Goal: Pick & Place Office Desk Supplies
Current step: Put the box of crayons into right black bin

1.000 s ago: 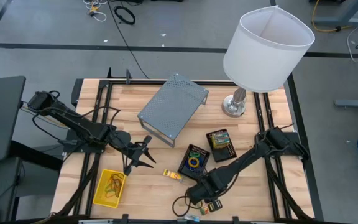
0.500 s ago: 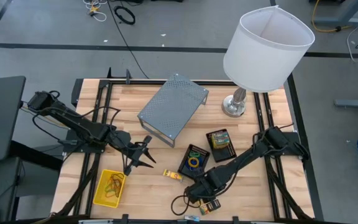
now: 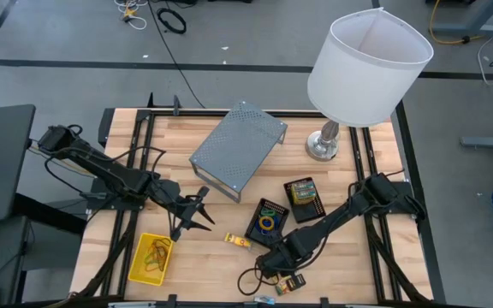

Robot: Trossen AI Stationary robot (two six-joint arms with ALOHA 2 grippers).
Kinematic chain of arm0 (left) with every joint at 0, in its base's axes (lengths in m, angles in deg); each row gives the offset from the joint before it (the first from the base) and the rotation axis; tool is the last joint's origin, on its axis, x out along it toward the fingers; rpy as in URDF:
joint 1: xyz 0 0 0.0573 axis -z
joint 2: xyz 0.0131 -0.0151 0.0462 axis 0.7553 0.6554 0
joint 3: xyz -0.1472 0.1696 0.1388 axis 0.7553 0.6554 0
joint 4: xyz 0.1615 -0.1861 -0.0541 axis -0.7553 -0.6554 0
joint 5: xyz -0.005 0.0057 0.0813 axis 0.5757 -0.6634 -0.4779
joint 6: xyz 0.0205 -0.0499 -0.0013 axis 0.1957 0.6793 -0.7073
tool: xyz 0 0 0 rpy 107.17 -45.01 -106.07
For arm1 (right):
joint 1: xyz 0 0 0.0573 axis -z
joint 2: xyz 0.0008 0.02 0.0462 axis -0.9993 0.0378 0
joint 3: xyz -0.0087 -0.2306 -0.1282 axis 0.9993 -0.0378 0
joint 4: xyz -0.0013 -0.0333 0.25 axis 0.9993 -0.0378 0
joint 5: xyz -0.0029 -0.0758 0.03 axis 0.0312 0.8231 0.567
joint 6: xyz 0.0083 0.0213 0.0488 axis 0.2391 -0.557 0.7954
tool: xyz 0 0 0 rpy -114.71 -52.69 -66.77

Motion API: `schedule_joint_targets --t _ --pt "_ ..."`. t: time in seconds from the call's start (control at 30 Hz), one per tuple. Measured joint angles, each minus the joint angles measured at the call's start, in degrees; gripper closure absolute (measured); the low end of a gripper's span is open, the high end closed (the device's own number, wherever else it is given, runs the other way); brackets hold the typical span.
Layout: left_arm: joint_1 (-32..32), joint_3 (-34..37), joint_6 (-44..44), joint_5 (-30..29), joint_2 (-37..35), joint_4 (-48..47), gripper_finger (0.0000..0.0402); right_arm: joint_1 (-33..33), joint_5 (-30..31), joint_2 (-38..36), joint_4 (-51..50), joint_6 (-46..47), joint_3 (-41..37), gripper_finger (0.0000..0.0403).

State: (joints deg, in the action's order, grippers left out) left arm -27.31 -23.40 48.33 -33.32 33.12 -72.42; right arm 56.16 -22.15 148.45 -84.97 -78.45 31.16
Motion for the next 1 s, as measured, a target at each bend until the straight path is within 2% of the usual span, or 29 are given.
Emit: schedule_joint_targets --t 0.07,0.13,0.33,0.53,0.77,1.0 --pt "0.0 0.0 0.0 -0.02 0.0 0.0 0.0298 0.05 -0.01 0.04 -0.02 -0.92 -0.01 0.0369" --pt "0.0 0.0 0.0 -0.04 0.0 0.02 0.0298 0.12 0.08 0.12 -0.03 -0.94 -0.07 0.0391" --pt "0.0 0.0 0.0 -0.04 0.0 0.01 0.0298 -1.13 3.0 -0.28 -0.62 2.78 -0.14 0.04" --pt "-0.02 0.01 -0.09 -0.04 0.0 0.03 0.0298 -4.1 10.6 -2.64 -2.95 10.85 -0.44 0.0401" --pt "0.0 0.0 -0.2 -0.04 0.0 0.04 0.0298 -8.19 19.34 -4.68 -9.66 21.93 -0.33 0.0402" --pt "-0.02 0.0 -0.2 -0.04 0.0 0.07 0.0298 -10.94 24.55 -4.71 -19.54 28.42 1.94 0.0403"
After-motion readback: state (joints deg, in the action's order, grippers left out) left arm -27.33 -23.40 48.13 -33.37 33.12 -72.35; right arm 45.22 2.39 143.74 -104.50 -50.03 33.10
